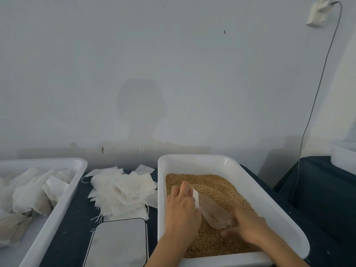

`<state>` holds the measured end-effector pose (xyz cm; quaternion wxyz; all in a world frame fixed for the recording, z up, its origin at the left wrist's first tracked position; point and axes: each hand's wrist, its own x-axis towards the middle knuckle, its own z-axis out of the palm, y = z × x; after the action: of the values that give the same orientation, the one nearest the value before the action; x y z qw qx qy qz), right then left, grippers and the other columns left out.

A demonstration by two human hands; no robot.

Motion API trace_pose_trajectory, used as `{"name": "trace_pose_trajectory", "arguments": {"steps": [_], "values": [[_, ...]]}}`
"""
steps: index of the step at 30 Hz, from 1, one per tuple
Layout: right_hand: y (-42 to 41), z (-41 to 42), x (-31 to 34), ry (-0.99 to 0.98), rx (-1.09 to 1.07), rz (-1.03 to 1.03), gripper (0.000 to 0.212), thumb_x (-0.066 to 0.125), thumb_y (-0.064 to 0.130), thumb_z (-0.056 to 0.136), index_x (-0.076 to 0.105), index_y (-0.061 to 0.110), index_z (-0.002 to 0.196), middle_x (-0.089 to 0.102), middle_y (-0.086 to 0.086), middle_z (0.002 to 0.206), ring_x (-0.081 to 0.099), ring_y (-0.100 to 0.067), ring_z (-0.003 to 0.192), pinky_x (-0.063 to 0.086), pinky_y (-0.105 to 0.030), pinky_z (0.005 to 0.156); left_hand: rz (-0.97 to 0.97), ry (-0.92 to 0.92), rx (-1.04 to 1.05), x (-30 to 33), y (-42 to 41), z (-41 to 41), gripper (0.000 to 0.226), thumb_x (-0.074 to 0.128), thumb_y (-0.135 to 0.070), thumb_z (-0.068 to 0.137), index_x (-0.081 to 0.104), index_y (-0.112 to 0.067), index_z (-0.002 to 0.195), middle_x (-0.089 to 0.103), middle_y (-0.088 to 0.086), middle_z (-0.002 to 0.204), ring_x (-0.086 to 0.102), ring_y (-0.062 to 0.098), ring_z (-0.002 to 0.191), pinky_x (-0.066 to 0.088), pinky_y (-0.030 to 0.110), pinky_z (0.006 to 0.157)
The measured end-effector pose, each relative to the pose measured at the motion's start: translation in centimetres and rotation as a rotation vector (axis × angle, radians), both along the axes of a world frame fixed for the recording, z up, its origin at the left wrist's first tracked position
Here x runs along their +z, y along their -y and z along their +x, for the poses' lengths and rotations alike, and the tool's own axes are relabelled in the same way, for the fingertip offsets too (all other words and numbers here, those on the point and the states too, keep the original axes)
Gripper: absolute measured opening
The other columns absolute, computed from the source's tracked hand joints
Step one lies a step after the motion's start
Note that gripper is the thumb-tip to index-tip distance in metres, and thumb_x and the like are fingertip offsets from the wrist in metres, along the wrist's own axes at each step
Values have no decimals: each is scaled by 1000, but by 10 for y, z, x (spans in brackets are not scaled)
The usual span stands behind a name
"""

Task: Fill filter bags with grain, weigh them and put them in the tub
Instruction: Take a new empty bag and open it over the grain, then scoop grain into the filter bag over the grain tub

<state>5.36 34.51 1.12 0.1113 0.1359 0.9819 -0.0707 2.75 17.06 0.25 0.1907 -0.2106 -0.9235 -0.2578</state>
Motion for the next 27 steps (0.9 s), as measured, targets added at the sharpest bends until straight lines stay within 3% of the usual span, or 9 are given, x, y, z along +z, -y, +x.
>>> {"name": "trace_pose_trajectory", "arguments": {"steps": [3,6,8,12,15,17,21,25,27], "values": [[-1,3,2,-11,95,9,19,62,42,86,50,29,86,51,15,86,51,-7,90,38,-29,93,0,-38,1,2,1,2,21,51,-29,87,50,-18,69,31,-13,112,25,9,101,25,19,91],[-9,0,7,-118,101,12,8,52,31,93,51,24,89,55,10,88,55,-8,87,44,-24,83,-26,-44,-8,1,2,1,22,55,-36,88,58,-18,75,23,-14,105,26,9,104,24,19,93],[-16,1,20,-180,82,38,8,53,31,92,49,24,91,55,10,87,55,-6,79,44,-19,67,-70,-17,-41,1,2,1,26,56,-41,88,65,-16,86,24,-15,102,27,10,105,25,21,96],[-24,4,48,-195,105,208,26,63,33,86,41,29,71,56,12,80,51,-1,66,36,-17,56,-77,22,-40,0,-1,1,25,57,-37,90,63,-15,101,45,-13,115,36,11,108,33,26,102],[-16,-1,51,-166,109,282,11,62,24,80,54,22,74,57,9,78,56,-8,69,45,-22,64,-49,34,31,0,0,3,20,49,-29,94,62,-14,98,53,-8,125,46,15,115,39,28,101],[-5,-7,43,-174,122,242,4,61,24,82,59,20,81,60,7,82,61,-12,77,52,-30,76,-44,49,100,1,-1,4,23,41,-27,97,58,-18,108,57,-3,120,49,16,110,39,26,94],[8,-20,15,-265,148,54,17,60,30,89,52,24,75,58,10,81,61,-8,79,53,-31,80,-18,58,185,4,0,4,28,35,-19,99,40,-19,127,52,-1,117,49,16,104,39,24,85],[-3,-21,3,-271,152,-76,15,63,33,86,51,26,81,56,12,80,54,5,72,41,-11,62,49,72,200,1,1,4,21,29,-8,98,33,-13,119,46,-4,106,42,12,95,37,24,81],[-12,-16,4,-275,133,-119,15,66,33,84,52,26,85,55,15,80,50,8,69,38,-10,56,68,63,193,0,1,4,22,27,-6,98,32,-13,119,43,-4,104,40,12,94,35,25,80]]}}
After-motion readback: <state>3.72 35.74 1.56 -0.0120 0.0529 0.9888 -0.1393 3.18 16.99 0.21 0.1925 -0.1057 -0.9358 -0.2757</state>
